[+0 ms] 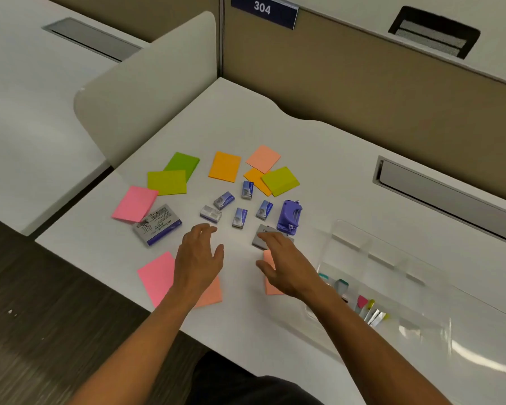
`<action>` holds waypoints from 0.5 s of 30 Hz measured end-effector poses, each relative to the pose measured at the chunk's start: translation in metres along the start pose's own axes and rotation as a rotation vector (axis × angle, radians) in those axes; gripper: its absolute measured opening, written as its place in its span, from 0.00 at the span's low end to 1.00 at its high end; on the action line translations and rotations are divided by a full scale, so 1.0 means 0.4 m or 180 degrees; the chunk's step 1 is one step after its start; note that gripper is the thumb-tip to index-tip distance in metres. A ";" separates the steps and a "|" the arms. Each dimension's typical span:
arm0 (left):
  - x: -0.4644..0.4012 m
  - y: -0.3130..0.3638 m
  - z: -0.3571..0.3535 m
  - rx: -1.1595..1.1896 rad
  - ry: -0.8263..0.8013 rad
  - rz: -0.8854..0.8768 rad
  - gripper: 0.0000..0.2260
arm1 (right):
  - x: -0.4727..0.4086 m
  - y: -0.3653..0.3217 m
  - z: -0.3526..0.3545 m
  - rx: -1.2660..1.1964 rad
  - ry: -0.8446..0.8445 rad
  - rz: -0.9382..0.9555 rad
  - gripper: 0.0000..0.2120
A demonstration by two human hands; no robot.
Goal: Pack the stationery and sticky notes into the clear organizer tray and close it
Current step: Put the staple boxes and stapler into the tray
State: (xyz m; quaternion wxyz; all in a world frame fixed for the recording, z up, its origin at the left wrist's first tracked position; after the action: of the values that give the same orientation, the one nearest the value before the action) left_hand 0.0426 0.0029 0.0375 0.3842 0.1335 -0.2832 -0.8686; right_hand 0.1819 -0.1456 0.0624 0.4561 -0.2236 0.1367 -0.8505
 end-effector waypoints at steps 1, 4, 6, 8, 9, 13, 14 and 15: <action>-0.017 -0.004 0.001 -0.0008 -0.0017 -0.0009 0.20 | -0.011 -0.005 -0.003 -0.0015 -0.0016 -0.0031 0.31; -0.065 -0.007 -0.001 -0.0232 -0.0074 -0.0140 0.21 | -0.041 -0.021 -0.014 -0.0087 -0.0062 -0.0118 0.32; -0.094 -0.009 -0.008 -0.0336 -0.0093 -0.0202 0.20 | -0.057 -0.029 -0.016 -0.0139 -0.0070 -0.0156 0.33; -0.119 -0.014 -0.017 -0.0259 -0.0107 -0.0141 0.20 | -0.070 -0.032 -0.015 -0.0197 -0.0070 -0.0197 0.33; -0.131 -0.017 -0.023 -0.0211 -0.0114 -0.0101 0.20 | -0.076 -0.032 -0.014 -0.0221 -0.0073 -0.0221 0.34; -0.169 -0.032 -0.045 -0.0219 -0.0197 -0.0039 0.23 | -0.103 -0.036 -0.016 -0.0165 -0.0164 -0.0275 0.34; -0.177 -0.036 -0.052 -0.0236 -0.0230 -0.0030 0.24 | -0.111 -0.036 -0.017 -0.0132 -0.0182 -0.0284 0.35; -0.185 -0.040 -0.058 -0.0280 -0.0265 -0.0014 0.25 | -0.120 -0.035 -0.017 -0.0106 -0.0190 -0.0301 0.35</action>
State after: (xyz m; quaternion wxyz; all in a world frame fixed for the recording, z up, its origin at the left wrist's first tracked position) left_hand 0.0931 0.0578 0.0102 0.3757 0.0808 -0.2601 -0.8858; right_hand 0.1917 -0.0977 0.0503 0.4155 -0.2626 0.1264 -0.8616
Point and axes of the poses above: each hand's wrist, its own x-axis away from the middle knuckle, its own z-axis out of the back of the hand, y = z × x, the point moved 4 cm from there along -x, towards the middle knuckle, and after that the axes turned 2 degrees about -z, right-handed, at the moved point
